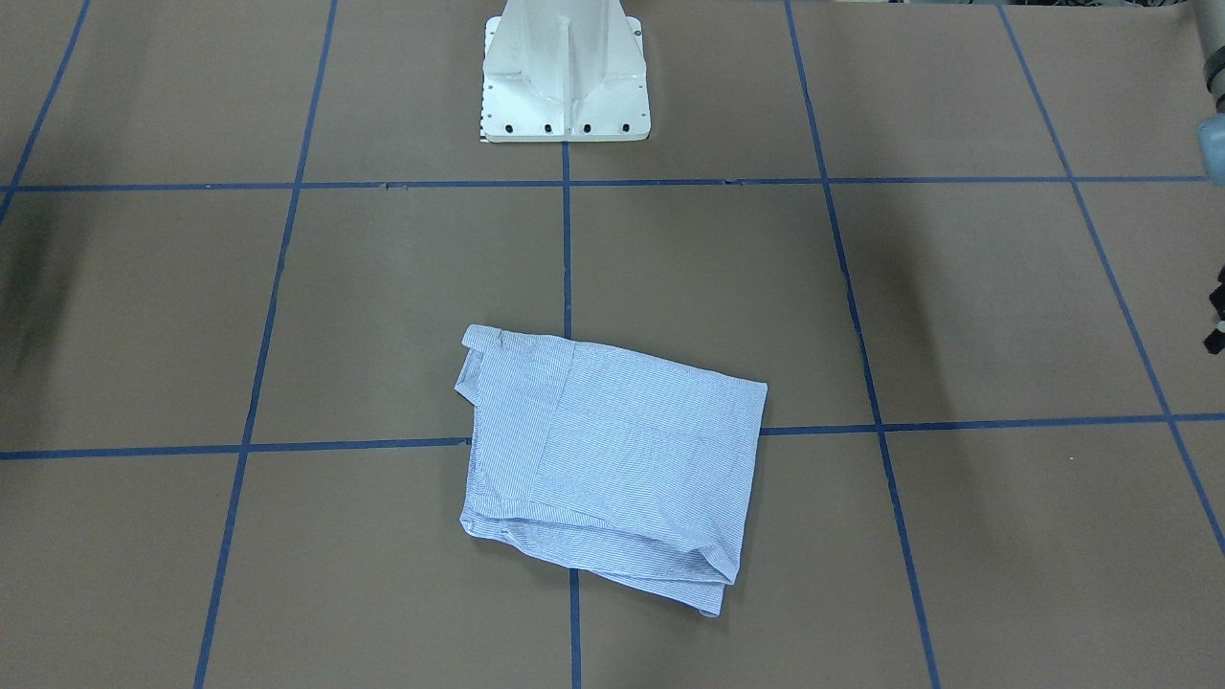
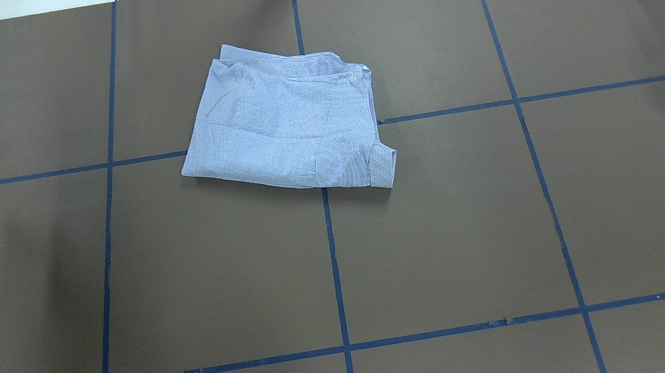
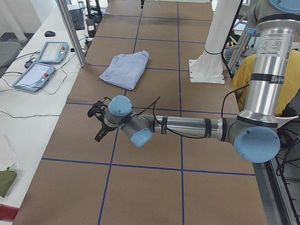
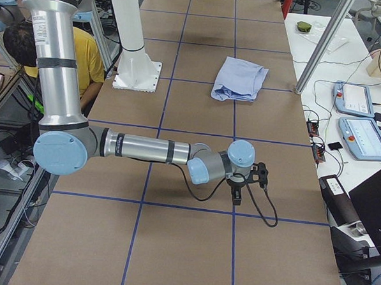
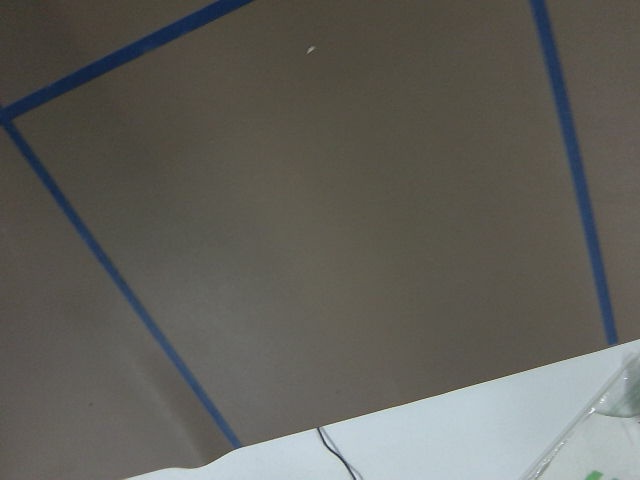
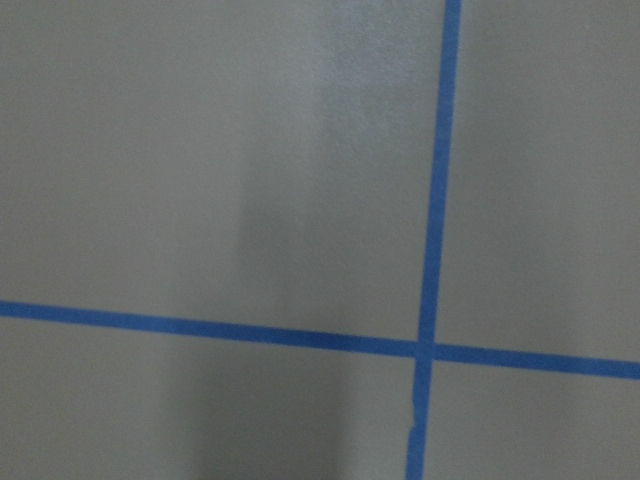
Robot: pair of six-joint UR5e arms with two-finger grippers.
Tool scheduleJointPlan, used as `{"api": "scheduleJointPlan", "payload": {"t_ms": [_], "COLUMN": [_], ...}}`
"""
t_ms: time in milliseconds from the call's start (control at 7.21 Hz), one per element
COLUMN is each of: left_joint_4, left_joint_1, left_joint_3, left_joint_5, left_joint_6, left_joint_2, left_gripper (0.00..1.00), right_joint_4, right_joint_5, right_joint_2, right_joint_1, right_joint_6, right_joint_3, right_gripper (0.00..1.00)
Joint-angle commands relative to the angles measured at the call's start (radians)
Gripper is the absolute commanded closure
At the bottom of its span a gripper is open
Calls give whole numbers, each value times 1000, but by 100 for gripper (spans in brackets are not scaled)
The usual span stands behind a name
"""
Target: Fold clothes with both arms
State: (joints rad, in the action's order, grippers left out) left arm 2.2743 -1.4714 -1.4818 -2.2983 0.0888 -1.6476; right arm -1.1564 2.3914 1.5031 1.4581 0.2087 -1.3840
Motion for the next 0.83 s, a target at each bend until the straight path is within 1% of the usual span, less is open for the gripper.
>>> {"api": "scheduleJointPlan", "payload": {"t_ms": [0, 139, 278, 416, 555, 694], "left_joint_4": [-299, -411, -415, -415, -411, -394], "left_joint_1": [-119, -116, -116, -115, -113, -112], "left_joint_3": [-155, -280, -296, -289, -288, -287], "left_joint_5": [-1, 5, 2, -7, -10, -7], "left_joint_6": [-226, -225, -227, -221, -96, -25], "left_joint_2": [46, 122, 155, 166, 167, 160], "left_gripper": [1, 1, 1, 1, 1, 1], "right_joint_4": [-108, -196, -230, -232, -229, -217], "right_joint_5": [28, -36, -38, -34, -38, -32], "right_joint_2": [55, 48, 28, 34, 42, 87], "right_joint_1": [64, 73, 85, 93, 94, 94], "right_joint_6": [-174, -252, -271, -272, -272, -276], "right_joint_3": [-13, -21, -26, -38, -43, -44], "right_gripper": [0, 0, 0, 0, 0, 0]}}
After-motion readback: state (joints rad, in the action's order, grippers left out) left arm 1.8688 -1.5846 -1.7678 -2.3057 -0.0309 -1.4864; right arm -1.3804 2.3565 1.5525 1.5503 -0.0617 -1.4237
